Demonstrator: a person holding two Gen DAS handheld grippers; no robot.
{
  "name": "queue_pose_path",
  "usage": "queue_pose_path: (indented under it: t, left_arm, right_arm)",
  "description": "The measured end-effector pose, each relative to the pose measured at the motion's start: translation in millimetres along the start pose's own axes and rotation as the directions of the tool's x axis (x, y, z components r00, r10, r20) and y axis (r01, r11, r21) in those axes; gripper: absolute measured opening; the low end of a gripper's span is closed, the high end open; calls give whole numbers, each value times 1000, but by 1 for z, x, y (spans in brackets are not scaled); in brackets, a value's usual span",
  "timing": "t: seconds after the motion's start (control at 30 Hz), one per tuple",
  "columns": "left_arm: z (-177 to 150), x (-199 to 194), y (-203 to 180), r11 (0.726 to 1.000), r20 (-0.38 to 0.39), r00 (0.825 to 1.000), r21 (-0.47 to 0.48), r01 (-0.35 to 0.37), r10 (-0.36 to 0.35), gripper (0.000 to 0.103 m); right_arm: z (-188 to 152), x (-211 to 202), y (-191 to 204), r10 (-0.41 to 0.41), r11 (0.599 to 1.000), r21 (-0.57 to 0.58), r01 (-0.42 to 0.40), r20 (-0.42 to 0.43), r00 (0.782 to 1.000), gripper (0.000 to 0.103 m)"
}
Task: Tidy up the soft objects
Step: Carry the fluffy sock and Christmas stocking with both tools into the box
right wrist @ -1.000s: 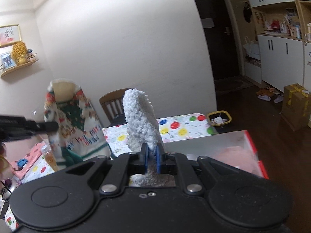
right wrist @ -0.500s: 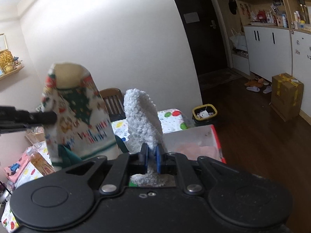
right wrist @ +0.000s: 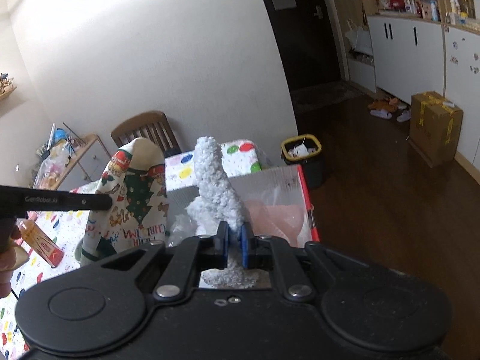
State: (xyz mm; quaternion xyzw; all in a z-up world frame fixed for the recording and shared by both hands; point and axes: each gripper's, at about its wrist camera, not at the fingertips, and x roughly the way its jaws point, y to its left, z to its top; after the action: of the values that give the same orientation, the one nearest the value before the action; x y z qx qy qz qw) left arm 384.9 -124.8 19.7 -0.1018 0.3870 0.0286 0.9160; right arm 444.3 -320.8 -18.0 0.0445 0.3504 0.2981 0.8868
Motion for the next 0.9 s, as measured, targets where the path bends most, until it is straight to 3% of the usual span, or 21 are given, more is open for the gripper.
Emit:
queue_pose_path:
  t: [0.67, 0.9]
  left_arm:
    - [-22, 69, -16, 997, -145, 987, 49, -58, 64, 5]
    - [-31, 85, -16, 995, -180, 980, 58, -80, 89, 5]
  right_arm:
    - [-11, 47, 0, 6, 999, -41, -11, -136, 991, 8]
    - [-15, 49, 5, 3, 998, -65, -13, -148, 989, 8]
